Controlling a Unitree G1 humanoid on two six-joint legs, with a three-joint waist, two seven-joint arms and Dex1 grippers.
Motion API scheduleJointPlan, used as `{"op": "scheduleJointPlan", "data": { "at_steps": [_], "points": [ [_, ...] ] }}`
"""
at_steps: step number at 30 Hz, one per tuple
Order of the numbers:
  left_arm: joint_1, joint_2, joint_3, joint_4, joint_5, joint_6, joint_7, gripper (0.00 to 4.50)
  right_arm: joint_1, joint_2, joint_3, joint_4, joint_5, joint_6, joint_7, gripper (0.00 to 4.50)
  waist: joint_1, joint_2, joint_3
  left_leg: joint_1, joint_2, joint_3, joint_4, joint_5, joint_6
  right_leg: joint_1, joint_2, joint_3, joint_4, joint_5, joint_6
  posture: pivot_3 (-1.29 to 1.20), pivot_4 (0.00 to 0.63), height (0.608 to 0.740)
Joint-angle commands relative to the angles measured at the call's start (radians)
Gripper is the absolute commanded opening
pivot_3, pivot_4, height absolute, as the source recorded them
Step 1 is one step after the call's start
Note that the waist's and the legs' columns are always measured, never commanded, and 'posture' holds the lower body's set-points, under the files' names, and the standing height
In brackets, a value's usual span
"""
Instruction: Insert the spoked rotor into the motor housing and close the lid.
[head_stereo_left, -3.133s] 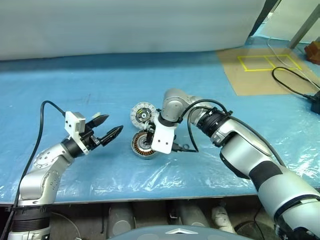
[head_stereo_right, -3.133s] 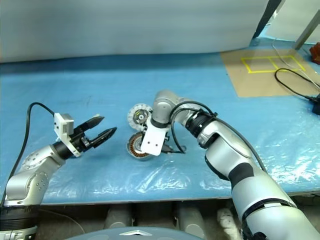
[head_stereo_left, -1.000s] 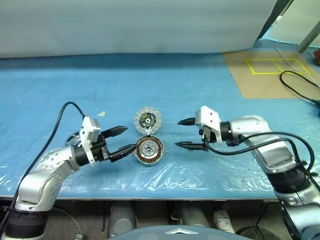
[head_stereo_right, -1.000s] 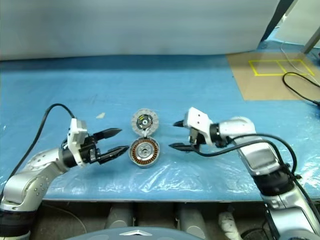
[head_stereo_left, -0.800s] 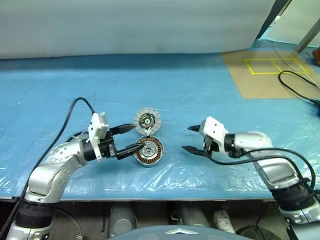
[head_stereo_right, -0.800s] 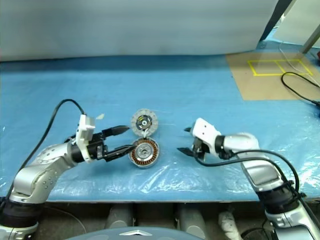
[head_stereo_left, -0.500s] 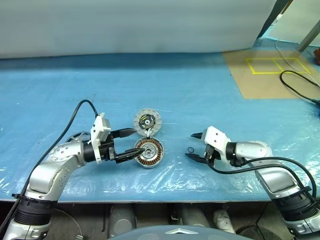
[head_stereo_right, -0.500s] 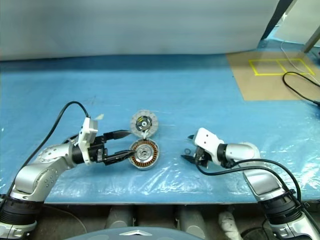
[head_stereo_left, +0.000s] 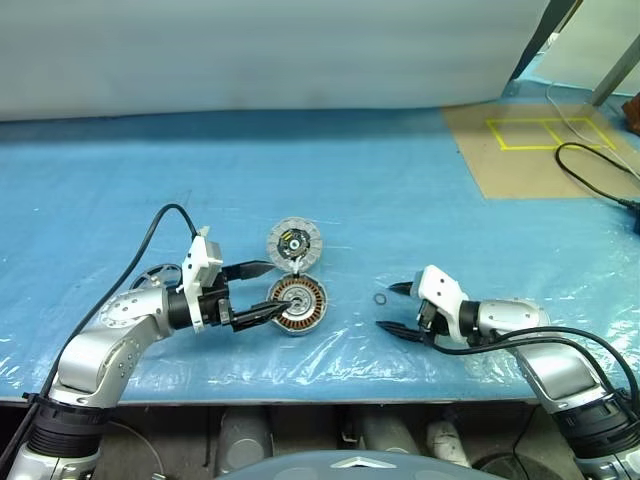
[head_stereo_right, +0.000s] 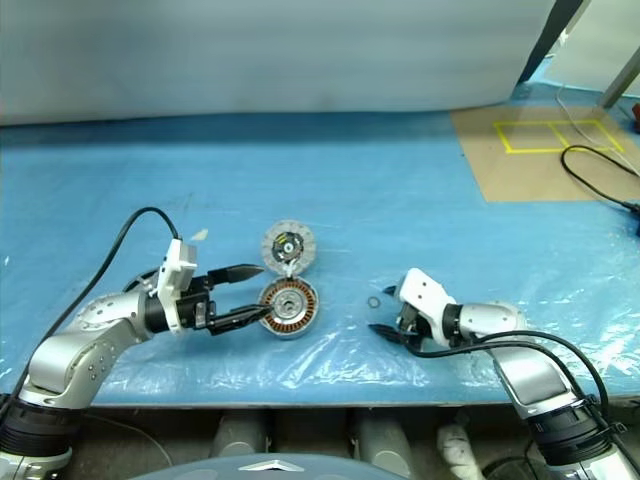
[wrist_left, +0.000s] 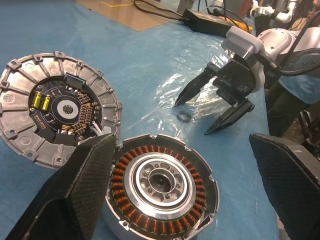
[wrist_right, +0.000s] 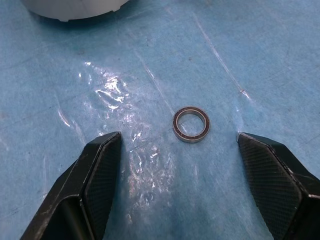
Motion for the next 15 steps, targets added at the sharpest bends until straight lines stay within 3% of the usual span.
{"op": "scheduleJointPlan", "data": {
  "at_steps": [1, 15],
  "points": [
    [-0.004, -0.004, 0.009, -0.032, -0.015, 0.001, 0.006, 4.50, 0.029, 0.003, -0.001, 0.012, 0.000, 0.007, -0.011, 3.89, 0.000, 0.000, 0.000, 0.000, 0.000, 0.000, 0.000, 0.000, 0.000, 0.001, 0.000, 0.000, 0.000, 0.000, 0.000, 0.00, 0.150, 0.740],
    [-0.009, -0.021, -0.009, -0.019, -0.002, -0.011, 0.004, 4.50, 0.041, 0.038, 0.012, 0.062, -0.024, -0.038, -0.060, 3.89, -0.003, 0.000, 0.000, 0.003, 0.000, 0.000, -0.002, 0.000, 0.001, 0.004, -0.001, -0.001, -0.003, -0.001, 0.002, 0.00, 0.150, 0.740]
  ]
}}
